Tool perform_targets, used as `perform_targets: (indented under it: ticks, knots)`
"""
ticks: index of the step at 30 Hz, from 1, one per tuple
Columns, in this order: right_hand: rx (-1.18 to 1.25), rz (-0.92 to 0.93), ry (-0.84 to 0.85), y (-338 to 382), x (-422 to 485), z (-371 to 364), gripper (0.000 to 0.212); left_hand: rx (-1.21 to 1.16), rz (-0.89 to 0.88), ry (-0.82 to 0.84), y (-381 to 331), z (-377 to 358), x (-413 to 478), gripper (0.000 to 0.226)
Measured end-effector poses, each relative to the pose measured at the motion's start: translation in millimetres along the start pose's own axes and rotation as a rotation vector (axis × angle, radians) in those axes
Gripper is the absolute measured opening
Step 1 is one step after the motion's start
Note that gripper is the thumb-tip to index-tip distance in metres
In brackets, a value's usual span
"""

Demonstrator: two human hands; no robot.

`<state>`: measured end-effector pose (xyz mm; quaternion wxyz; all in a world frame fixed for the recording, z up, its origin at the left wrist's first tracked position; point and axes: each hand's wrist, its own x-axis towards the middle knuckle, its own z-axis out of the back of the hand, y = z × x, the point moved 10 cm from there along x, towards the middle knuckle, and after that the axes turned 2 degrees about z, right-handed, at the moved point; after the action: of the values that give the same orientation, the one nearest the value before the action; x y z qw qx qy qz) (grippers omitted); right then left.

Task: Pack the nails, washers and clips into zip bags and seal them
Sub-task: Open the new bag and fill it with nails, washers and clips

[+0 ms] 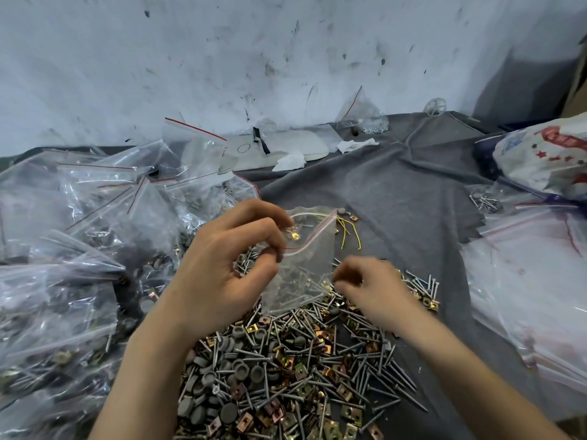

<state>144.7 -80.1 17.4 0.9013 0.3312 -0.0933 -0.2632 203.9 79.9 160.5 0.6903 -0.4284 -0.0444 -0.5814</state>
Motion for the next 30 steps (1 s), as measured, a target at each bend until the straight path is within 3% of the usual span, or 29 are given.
perform_targets:
  ticks: [3,7,10,16,19,26,30]
  knots:
    - [-0.318,-0.030,0.085,-19.1,-7.3,-28.3,0.011,0.004,0.002,-0.011,2.1,2.2,-0.2,0.021]
    - [-0.420,0.022,0.013,-14.5,-7.5,-31.4,0.015,0.009,0.005,-0.016,4.3,3.3,-0.3,0.022]
    - [-0.254,0.090,-0.062,-7.7,-6.3,-18.9,0.013,0.004,0.000,-0.022,5.8,4.5,-0.1,0.020]
    - [0.396,0.074,-0.246,7.3,-9.7,37.6,0.023,-0.018,0.013,-0.025,10.7,5.7,0.0,0.014]
    - [0.490,0.081,-0.256,19.7,-12.6,54.0,0.024,-0.017,0.021,-0.018,11.7,4.6,-0.3,0.013]
    - [0.370,0.458,-0.375,121.0,-28.8,120.1,0.020,0.013,0.005,0.029,5.5,-6.9,0.4,0.021]
    - [0.039,0.564,-0.129,160.6,-24.9,101.9,0.022,0.004,-0.011,0.049,0.6,-11.8,0.7,0.020]
